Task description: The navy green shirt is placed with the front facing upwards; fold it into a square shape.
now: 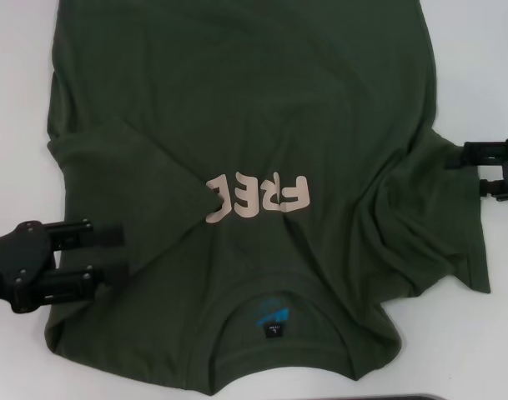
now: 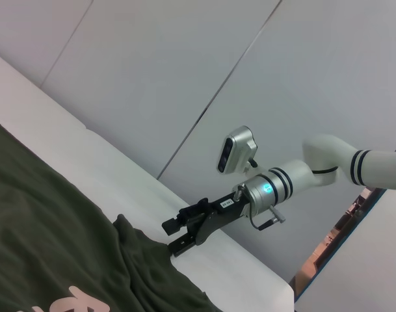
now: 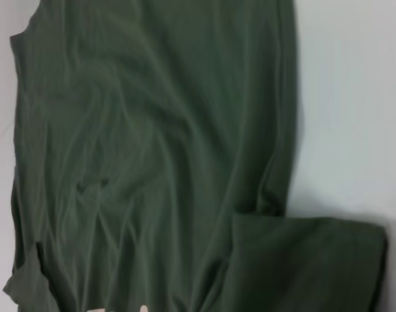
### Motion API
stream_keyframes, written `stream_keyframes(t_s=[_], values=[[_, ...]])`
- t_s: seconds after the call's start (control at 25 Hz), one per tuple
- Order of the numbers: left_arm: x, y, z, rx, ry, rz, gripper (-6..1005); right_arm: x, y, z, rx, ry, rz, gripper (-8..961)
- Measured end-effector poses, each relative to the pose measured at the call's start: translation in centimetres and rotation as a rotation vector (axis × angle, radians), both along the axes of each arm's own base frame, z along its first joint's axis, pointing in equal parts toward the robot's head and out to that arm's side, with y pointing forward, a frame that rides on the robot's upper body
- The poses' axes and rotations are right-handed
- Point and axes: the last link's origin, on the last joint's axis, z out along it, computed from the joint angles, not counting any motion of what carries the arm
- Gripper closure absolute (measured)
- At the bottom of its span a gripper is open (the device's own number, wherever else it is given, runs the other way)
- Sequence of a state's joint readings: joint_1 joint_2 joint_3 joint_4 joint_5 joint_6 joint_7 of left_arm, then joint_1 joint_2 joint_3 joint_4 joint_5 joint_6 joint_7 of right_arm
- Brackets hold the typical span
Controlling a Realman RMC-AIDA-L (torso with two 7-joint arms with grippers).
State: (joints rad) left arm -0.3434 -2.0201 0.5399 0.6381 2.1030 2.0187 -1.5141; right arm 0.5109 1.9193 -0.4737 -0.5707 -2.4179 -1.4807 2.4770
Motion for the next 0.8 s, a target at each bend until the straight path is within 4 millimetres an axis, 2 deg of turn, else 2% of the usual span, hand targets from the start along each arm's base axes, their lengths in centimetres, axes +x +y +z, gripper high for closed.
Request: stream_keyframes(t_s=[0.4,0.6,0.8], values=[[0.06,0.03,-0.05,-0.002,-0.002,0.001,336,-0.46,0.44,-0.13,0.007,0.009,0.01,44],[0.17,0.17,-0.06,-0.006,-0.003,0.001,336,-0.32,0.32,-0.19,-0.012,-0.008,0.01,82],[0.32,0.38,-0.04,-0.007,-0.003,-0.004,336,-0.29,0.25,-0.37,-0.039,-0.031,0.023,249]])
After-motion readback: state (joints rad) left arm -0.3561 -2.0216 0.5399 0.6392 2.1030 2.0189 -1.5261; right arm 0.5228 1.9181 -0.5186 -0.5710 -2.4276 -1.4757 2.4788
